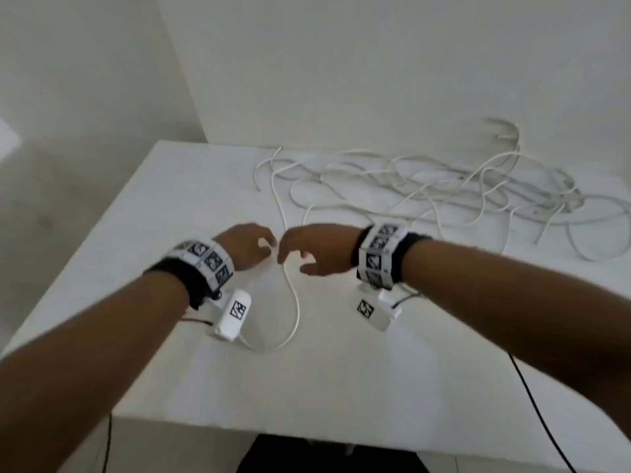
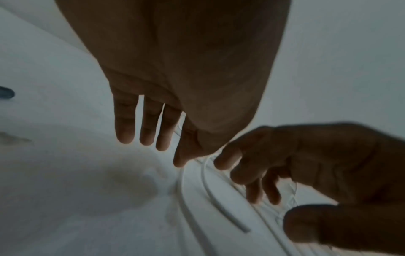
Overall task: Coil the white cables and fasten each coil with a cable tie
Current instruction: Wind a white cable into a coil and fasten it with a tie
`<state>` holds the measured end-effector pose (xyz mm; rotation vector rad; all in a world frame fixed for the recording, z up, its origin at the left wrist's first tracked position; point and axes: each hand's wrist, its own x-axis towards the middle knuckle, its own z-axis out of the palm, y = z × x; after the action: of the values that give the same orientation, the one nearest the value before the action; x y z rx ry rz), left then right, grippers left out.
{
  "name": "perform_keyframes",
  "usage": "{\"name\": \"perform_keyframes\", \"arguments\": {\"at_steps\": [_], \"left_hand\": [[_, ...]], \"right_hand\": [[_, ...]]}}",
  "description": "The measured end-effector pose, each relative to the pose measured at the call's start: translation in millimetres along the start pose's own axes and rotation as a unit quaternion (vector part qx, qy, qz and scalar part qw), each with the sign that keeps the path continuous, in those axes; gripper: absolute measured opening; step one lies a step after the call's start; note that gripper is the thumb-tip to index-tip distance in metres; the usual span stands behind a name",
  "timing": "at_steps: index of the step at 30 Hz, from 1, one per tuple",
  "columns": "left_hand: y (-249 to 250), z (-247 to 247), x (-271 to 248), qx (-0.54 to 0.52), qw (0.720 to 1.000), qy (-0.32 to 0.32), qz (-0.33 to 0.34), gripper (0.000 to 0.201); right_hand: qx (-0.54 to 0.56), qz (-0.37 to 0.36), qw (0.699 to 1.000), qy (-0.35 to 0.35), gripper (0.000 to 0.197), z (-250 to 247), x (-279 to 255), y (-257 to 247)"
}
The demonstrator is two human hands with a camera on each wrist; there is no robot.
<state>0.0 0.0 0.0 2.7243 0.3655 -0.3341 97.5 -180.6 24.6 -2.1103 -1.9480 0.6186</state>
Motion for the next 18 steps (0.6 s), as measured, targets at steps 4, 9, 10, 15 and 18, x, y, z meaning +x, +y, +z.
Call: {"name": "perform_keyframes", "arguments": {"at_steps": [4, 9, 10, 15, 18], "left_hand": [[-12.5, 17.6, 10.6, 0.055, 0.998, -0.017, 0.004, 0.024], [-14.5, 30.7, 11.9, 0.075, 0.997, -0.004, 0.033, 0.026], [-16.0, 32.3, 10.6, 0.071, 0.997, 0.002, 0.029, 0.025], [-3.4, 44.8, -19.1, -0.012, 0.996, 0.064, 0.062, 0.021], [23.1, 50.8, -55.3, -0.183, 0.974, 0.068, 0.116, 0.026]], "right_hand": [[-0.046, -0.002, 0.993, -0.105, 0.046, 19.7, 13.2, -5.0], [-0.111, 0.01, 0.988, -0.109, 0.023, 58.2, -8.4, -2.2], [-0.131, 0.02, 0.988, -0.084, 0.019, 59.0, -15.2, -4.2], [-0.186, 0.085, 0.978, 0.036, 0.013, 57.1, -64.3, -18.3], [-0.188, 0.108, 0.972, 0.087, 0.012, 44.2, -96.3, -38.5]]}}
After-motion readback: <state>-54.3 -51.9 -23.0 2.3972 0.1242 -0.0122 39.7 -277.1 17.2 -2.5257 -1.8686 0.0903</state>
